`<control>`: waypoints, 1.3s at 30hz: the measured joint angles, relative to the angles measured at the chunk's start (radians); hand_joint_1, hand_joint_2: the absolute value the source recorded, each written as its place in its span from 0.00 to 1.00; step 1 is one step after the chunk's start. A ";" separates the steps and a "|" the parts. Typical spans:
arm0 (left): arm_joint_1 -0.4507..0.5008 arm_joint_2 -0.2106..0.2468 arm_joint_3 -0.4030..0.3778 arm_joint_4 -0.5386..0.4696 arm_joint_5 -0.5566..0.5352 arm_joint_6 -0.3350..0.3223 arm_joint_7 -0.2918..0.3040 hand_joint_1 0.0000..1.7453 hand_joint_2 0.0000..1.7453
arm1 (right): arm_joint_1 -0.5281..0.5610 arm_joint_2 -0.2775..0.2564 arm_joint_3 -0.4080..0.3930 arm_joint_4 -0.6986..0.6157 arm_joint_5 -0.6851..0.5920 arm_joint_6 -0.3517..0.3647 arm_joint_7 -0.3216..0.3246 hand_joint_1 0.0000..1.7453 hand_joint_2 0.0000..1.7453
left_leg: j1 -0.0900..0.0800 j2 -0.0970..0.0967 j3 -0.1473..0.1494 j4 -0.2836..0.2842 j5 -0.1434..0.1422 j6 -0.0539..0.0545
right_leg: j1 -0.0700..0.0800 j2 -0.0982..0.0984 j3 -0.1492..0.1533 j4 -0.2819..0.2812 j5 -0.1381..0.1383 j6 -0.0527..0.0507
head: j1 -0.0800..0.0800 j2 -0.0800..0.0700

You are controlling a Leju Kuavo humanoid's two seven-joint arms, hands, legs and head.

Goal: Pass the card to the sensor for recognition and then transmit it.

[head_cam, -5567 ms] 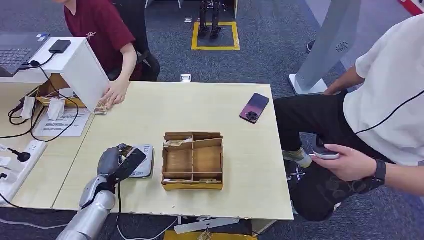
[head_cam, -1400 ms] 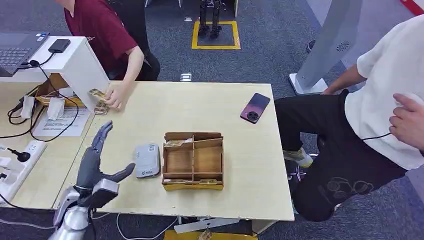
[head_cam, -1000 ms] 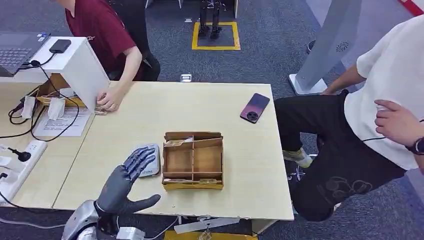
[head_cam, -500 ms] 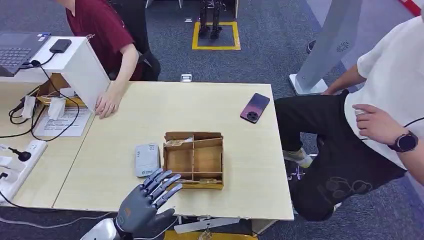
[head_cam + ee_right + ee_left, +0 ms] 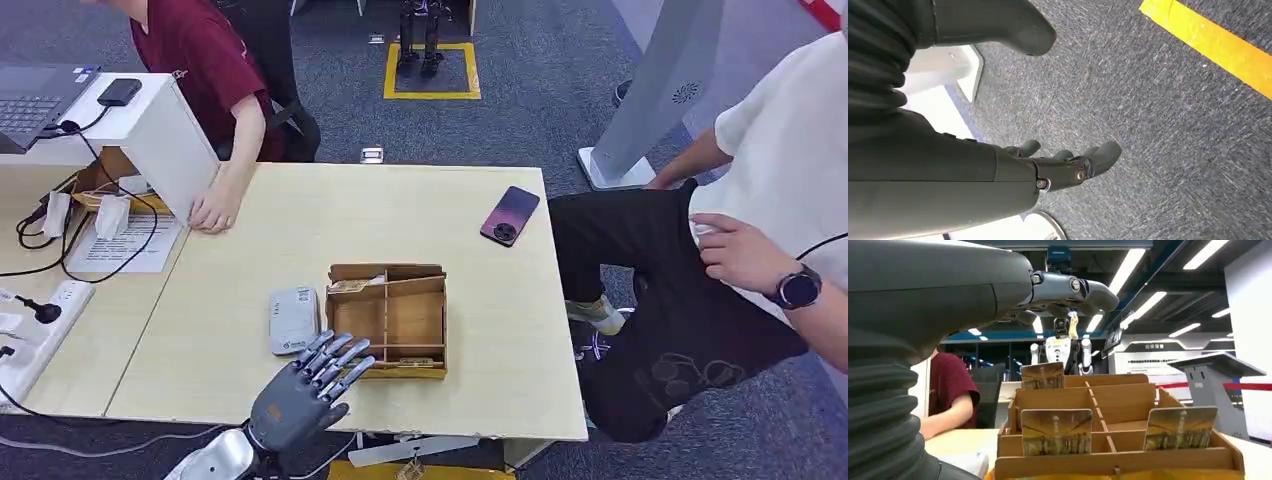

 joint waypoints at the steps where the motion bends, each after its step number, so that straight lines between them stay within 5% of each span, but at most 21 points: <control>1: -0.002 -0.003 0.000 0.006 -0.005 0.000 0.001 0.00 1.00 | 0.000 0.000 0.000 0.000 0.002 0.000 0.000 0.00 1.00 | 0.000 0.000 0.000 0.000 0.000 0.000 | 0.000 0.000 0.000 0.000 0.000 0.000 | 0.000 0.000; 10: -0.006 -0.028 0.021 0.037 0.032 0.001 -0.021 0.00 1.00 | 0.000 0.000 -0.016 0.000 0.009 0.000 0.000 0.00 1.00 | 0.000 0.000 0.000 0.000 0.000 0.000 | 0.000 0.000 0.000 0.000 0.000 0.000 | 0.000 0.000; 39: -0.064 -0.070 0.043 0.152 -0.004 0.002 0.051 0.00 1.00 | -0.001 0.002 -0.026 0.000 0.032 -0.001 -0.007 0.00 1.00 | 0.000 0.000 0.000 0.000 0.000 0.000 | 0.000 0.000 0.000 0.000 0.000 0.000 | 0.000 0.000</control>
